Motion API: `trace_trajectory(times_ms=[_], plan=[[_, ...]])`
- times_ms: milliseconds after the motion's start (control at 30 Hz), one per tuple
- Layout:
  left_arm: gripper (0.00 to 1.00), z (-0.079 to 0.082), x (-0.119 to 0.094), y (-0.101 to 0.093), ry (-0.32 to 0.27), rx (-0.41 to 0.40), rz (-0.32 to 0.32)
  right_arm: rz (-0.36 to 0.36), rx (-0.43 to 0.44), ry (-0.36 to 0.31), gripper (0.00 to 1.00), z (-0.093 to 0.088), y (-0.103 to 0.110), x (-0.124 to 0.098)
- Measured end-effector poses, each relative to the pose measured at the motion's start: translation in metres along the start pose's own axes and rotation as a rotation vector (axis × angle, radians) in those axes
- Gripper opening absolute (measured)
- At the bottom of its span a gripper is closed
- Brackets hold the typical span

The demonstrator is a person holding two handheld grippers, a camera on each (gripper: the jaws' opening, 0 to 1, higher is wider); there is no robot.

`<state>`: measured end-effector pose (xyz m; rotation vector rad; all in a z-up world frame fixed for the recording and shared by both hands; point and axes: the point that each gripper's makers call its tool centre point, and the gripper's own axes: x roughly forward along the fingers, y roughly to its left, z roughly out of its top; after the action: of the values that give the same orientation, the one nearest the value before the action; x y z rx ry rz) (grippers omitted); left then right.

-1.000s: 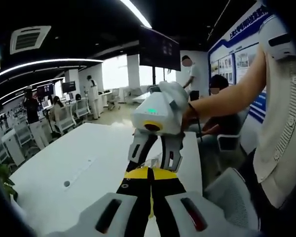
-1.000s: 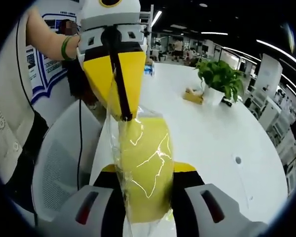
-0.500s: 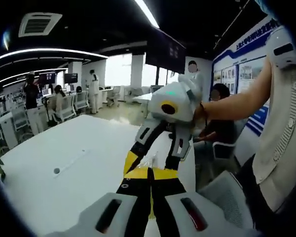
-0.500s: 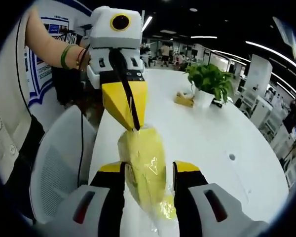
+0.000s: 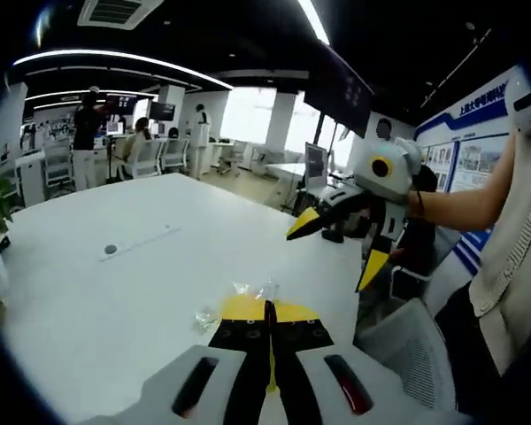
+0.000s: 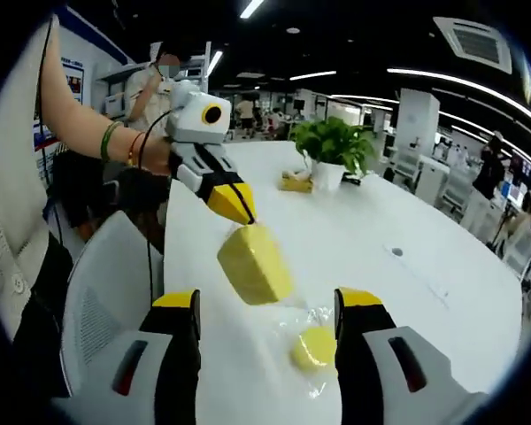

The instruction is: Compare the silicone blocks by pressing each to a similar depth, holding the contact briefly, and releasing to observe deformation and rebound differences across the visible hardness samples.

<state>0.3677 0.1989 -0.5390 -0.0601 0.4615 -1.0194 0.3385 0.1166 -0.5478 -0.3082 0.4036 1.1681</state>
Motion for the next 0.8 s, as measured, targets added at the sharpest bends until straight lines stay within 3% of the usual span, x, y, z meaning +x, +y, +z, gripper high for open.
trace_trajectory(times_ms=[167, 267, 300, 533, 567, 800], plan=[[0.0, -0.02, -0.002, 0.011, 0.016, -0.051, 0.019, -0.088, 0.105, -0.054, 0.66, -0.003, 0.004, -0.009], [0.0, -0.032, -0.002, 0.019, 0.016, -0.103, 0.024, -0.113, 0.141, -0.088, 0.65, -0.001, 0.009, -0.017], [0.0, -0.034, -0.002, 0.02, 0.01, -0.142, 0.023, -0.122, 0.146, -0.09, 0.65, -0.002, 0.009, -0.019], [0.0, -0.061, -0.002, 0.05, 0.057, -0.198, 0.058, -0.219, 0.196, -0.079, 0.62, -0.018, 0.004, -0.036], [0.0, -0.055, -0.002, 0.053, 0.018, -0.234, 0.051, -0.232, 0.212, -0.078, 0.62, -0.021, 0.002, -0.039], [0.0, -0.059, -0.01, 0.105, 0.049, -0.209, 0.154, -0.28, 0.276, -0.069, 0.61, -0.035, 0.001, -0.044]])
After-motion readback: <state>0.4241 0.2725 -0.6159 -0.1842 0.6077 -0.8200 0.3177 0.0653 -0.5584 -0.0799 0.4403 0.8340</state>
